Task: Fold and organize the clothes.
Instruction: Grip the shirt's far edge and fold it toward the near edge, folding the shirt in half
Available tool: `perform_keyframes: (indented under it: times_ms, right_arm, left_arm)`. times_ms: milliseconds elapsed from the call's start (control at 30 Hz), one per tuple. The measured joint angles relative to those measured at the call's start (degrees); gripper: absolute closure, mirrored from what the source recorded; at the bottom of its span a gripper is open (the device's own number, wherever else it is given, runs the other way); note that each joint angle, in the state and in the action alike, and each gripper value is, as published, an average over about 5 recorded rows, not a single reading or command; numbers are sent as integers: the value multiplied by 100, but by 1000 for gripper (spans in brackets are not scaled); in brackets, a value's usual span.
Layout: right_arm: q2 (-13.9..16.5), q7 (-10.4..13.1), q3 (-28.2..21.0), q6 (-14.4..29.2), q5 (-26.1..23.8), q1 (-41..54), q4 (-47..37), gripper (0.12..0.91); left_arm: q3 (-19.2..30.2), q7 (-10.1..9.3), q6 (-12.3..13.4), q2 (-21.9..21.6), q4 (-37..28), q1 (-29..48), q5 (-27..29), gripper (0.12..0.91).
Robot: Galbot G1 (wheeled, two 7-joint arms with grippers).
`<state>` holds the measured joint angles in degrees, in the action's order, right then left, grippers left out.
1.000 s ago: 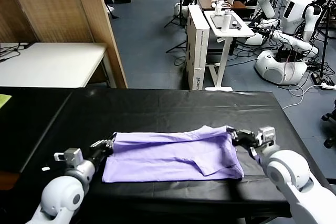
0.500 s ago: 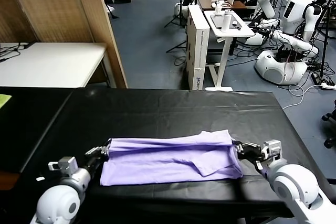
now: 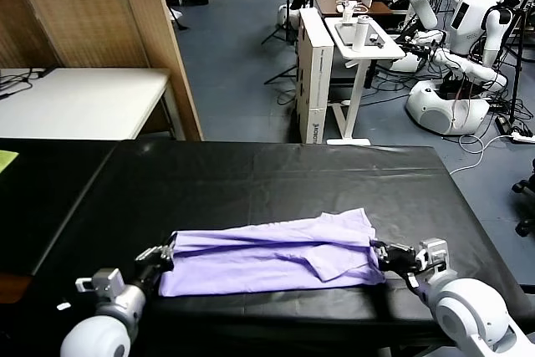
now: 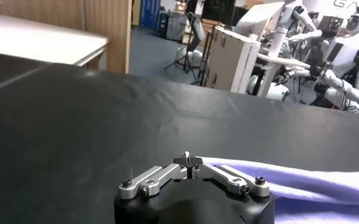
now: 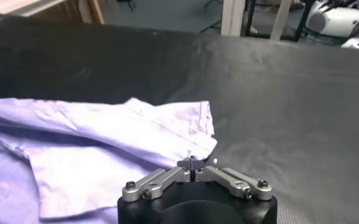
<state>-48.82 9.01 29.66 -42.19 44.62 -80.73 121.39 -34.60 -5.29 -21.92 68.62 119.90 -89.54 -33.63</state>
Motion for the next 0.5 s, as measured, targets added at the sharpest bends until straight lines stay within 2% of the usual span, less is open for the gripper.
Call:
perform_keyframes:
  times_ms: [333,400,500]
  right_arm:
    - [10,-47,25,0,15,-154,146,864]
    - [12,-44,59,0,23,-202,189,803]
    - [39,-44,138,0,62,-275,264,636]
  left_arm:
    - [-32,-37,182,225,131,-277,261,881]
    - [-27,-41,262,286,175,-335,384,881]
    - [-19,-46,382,391,228,-432,583,877]
